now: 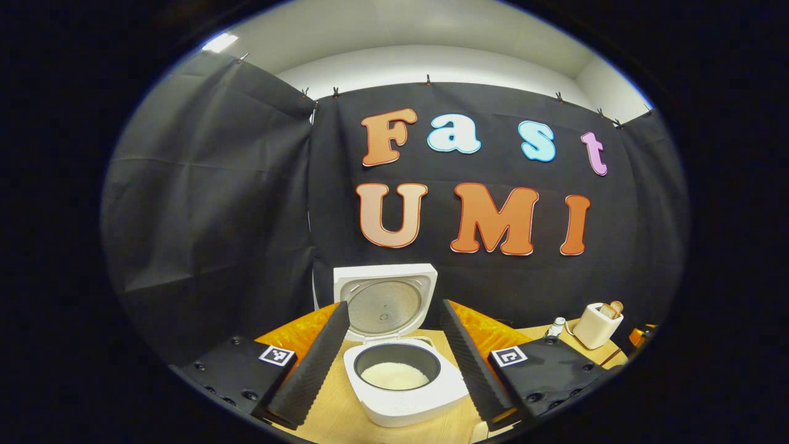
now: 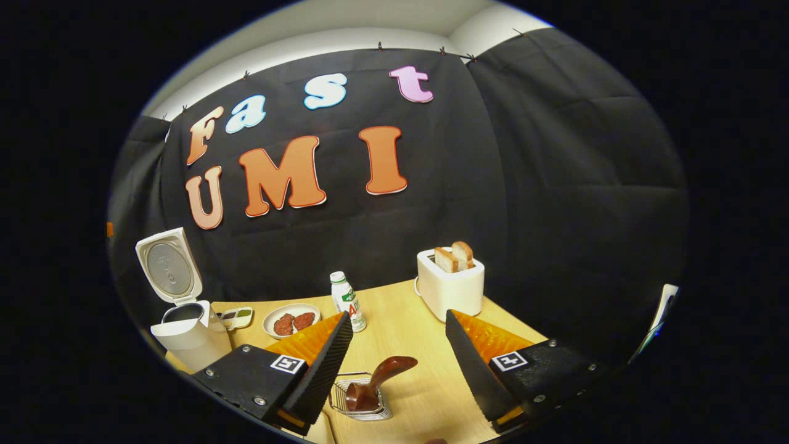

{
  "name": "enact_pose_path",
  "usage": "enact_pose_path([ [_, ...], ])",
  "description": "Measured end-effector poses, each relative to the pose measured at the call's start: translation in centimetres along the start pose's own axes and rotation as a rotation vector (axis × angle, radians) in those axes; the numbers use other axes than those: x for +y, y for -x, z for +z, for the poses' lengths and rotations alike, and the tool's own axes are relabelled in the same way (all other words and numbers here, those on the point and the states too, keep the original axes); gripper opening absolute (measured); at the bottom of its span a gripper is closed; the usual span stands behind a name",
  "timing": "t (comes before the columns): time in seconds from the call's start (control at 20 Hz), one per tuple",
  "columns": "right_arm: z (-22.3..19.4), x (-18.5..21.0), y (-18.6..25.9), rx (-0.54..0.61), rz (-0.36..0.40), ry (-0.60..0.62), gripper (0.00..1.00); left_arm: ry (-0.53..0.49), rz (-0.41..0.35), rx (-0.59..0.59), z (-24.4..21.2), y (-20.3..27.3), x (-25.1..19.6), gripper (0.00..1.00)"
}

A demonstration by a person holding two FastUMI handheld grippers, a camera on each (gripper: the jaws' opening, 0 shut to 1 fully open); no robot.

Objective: Close the left gripper, press the button to open the rice cooker; take a wooden spoon from the chopstick holder with the right hand, scoop a spoonful of rice and pour it into the rice cooker, then put the wooden spoon back into the chopstick holder.

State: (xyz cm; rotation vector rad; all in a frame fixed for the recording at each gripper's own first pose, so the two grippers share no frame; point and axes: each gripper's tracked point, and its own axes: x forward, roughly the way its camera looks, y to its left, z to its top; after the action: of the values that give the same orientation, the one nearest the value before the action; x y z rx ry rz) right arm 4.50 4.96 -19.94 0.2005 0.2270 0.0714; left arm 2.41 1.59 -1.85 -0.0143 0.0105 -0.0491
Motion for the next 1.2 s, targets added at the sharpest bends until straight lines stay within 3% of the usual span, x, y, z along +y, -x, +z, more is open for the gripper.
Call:
enact_pose_path([
  [0.6, -7.6, 0.9, -3.2, 0.177, 0.043, -0.208, 0.94, -0.032, 0.108, 0.013, -0.8, 2.0, 4.3, 1.0],
  [0.8, -8.6, 2.4, -3.5, 0.204, 0.104, -0.281, 0.74, -0.037, 0.138, 0.02, -1.1, 2.4, 5.5, 1.0],
  [0.85, -8.8, 2.7, -3.6, 0.216, 0.114, -0.301, 0.56, -0.033, 0.144, 0.027, -1.5, 2.5, 5.7, 1.0],
  [0.9, -9.0, 2.7, -3.8, 0.222, 0.112, -0.316, 0.6, -0.029, 0.147, 0.033, -1.6, 2.6, 5.9, 1.0],
  [1.0, -8.8, 2.3, -4.2, 0.231, 0.087, -0.36, 0.43, -0.031, 0.152, 0.045, -2.0, 2.7, 6.2, 1.0],
  [1.05, -8.6, 2.3, -4.2, 0.232, 0.076, -0.394, 0.29, -0.04, 0.157, 0.048, -2.2, 2.8, 6.4, 1.0],
  [1.2, -8.8, 2.7, -4.1, 0.229, 0.062, -0.412, 0.2, -0.071, 0.175, 0.05, -2.2, 2.8, 7.1, 1.0],
])
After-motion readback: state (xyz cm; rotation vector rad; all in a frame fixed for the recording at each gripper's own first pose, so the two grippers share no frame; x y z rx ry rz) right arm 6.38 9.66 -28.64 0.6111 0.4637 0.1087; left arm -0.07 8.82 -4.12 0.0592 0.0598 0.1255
